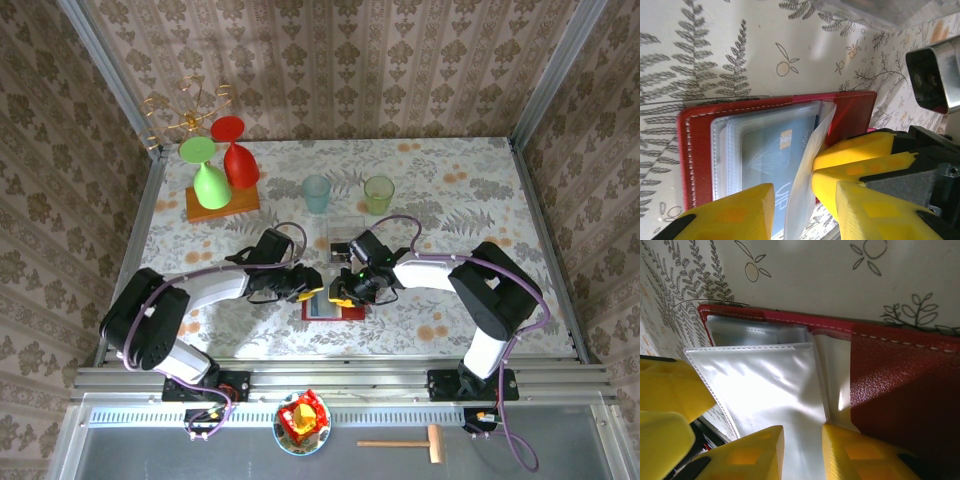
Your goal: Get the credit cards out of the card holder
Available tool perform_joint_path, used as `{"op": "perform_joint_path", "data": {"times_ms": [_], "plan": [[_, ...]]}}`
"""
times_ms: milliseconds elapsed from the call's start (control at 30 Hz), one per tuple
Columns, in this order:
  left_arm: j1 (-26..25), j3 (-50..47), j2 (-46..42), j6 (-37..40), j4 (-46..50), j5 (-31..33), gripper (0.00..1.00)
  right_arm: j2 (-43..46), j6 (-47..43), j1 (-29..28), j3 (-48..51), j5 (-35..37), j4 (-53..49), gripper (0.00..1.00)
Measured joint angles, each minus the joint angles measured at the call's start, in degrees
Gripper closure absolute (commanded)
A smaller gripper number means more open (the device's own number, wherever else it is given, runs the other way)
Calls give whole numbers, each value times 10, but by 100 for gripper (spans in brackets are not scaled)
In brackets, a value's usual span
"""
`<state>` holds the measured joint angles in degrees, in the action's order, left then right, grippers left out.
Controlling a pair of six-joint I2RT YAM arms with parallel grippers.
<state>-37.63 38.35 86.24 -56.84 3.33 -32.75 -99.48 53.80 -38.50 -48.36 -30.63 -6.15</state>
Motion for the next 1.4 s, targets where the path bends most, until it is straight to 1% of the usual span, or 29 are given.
{"op": "perform_joint_path", "data": {"times_ms": [333, 400, 500, 633, 900, 1033, 1167, 1400], "plan": [[-7, 4, 19, -6, -17, -14, 62, 1, 0, 0, 0, 0, 0, 73], [-10, 10, 19, -6, -17, -17, 62, 7, 0, 0, 1, 2, -1, 71], [-14, 19, 19, -7, -19, -21, 62, 31, 0, 5, 8, 11, -12, 70], [-22, 40, 28, -6, -28, -28, 62, 85, -1, 19, 20, 28, -32, 70], [-44, 95, 81, -6, -30, -53, 59, 190, -11, 66, 56, 55, -61, 69], [-54, 122, 113, -6, -32, -63, 59, 232, -11, 79, 75, 65, -77, 69], [-61, 136, 134, -6, -32, -68, 58, 255, -11, 83, 90, 67, -87, 68], [-62, 137, 135, -6, -32, -70, 58, 257, -11, 83, 94, 68, -91, 68]]}}
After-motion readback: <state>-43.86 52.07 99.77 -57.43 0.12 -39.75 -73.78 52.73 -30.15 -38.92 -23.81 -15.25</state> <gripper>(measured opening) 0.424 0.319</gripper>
